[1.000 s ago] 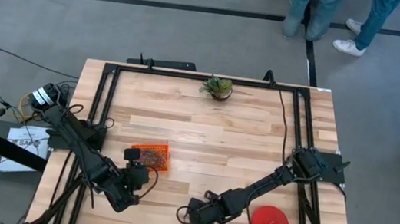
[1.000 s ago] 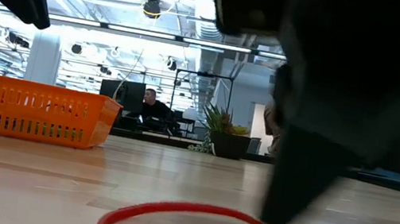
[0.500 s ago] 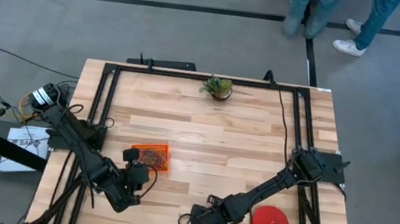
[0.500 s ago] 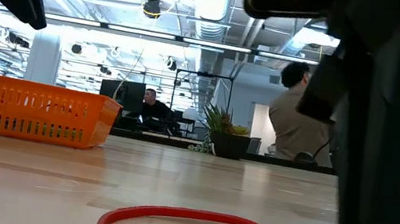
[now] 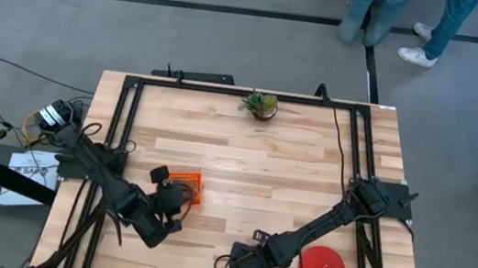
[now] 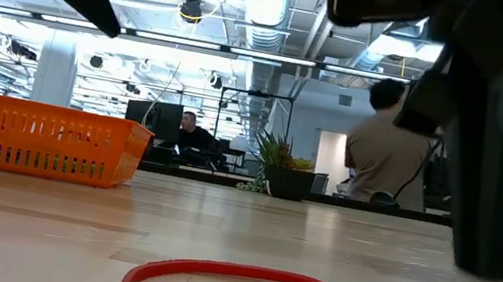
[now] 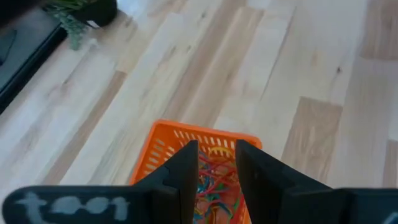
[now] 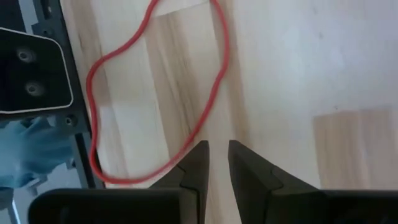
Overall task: Pick and place rubber bands into bin
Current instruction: Put the red rubber band into the orange container
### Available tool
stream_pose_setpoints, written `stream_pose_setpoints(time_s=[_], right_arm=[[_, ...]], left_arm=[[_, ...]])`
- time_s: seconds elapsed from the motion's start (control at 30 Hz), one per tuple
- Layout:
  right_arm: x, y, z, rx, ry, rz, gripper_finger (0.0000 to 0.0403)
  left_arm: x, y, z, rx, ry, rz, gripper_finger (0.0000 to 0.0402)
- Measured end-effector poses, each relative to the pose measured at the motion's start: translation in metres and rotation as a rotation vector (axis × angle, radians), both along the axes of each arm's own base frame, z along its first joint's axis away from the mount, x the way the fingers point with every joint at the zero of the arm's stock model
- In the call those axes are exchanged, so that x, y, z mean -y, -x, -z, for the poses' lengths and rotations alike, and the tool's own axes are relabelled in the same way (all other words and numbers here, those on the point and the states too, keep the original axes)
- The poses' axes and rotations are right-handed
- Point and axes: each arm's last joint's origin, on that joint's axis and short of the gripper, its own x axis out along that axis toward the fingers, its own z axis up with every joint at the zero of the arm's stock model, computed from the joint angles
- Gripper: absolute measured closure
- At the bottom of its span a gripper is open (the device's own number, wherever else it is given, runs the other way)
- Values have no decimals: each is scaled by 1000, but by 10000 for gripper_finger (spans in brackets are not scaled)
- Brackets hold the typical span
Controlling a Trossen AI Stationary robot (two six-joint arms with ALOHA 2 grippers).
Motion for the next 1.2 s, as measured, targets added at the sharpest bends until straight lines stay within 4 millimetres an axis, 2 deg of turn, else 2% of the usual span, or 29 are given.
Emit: stream_pose_setpoints(time_s=[0.27, 0.5, 0.7, 0.8, 1.0, 1.2], right_arm=[[-4, -2, -25, 8, 55, 51, 347], [-5, -2, -23, 14, 65, 148, 347], [-13, -6, -18, 58, 28, 142, 347], [-15, -5, -10, 50, 44, 140, 347], [-11, 0, -9, 2, 87, 184, 346], [-16, 2, -10, 12, 79, 172, 325]], left_arm=[[-6, -5, 3, -116, 93, 40, 304], [-6, -5, 5, -182, 159, 73, 304], [-6, -5, 5, -194, 174, 81, 304], [-6, -5, 5, -197, 169, 88, 304], [-6, -5, 5, -198, 178, 83, 304], [-6, -5, 5, -205, 167, 98, 304]])
